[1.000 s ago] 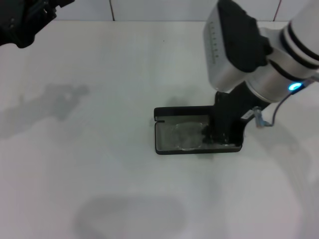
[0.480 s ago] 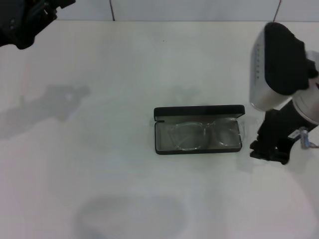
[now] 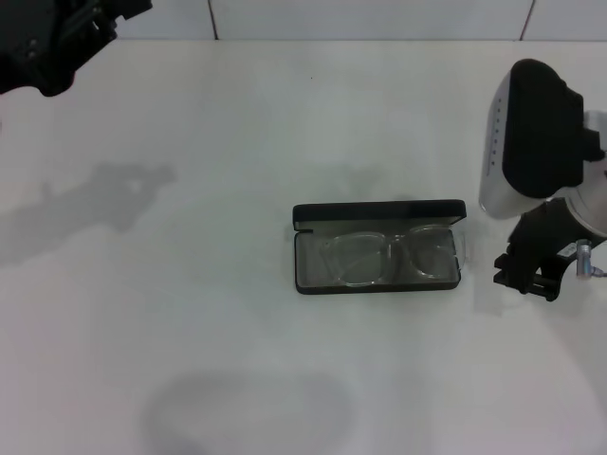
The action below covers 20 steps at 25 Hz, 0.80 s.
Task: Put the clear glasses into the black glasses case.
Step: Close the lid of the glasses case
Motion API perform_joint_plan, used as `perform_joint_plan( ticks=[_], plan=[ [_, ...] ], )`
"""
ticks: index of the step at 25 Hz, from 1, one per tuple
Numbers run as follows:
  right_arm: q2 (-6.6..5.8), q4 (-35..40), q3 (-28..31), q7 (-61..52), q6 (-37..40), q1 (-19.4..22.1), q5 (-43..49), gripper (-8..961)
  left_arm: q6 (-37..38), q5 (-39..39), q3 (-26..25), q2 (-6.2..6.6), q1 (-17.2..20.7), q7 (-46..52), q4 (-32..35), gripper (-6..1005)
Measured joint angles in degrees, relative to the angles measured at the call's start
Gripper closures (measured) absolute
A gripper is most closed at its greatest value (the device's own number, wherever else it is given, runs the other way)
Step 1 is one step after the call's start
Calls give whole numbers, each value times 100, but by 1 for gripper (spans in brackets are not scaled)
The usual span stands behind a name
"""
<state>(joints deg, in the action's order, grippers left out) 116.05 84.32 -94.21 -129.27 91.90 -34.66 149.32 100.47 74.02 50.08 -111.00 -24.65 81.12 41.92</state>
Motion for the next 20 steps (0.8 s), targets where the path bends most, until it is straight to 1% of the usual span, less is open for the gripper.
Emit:
perform_joint_plan(
  ticks=[11, 20],
  plan=[
    [-4, -544, -120, 97, -771, -5, 61, 850, -3, 7, -23, -17, 22, 0, 0, 920],
    [3, -741, -204, 199, -1130, -23, -103, 850, -3, 18, -26, -18, 5, -39, -100, 920]
  ],
)
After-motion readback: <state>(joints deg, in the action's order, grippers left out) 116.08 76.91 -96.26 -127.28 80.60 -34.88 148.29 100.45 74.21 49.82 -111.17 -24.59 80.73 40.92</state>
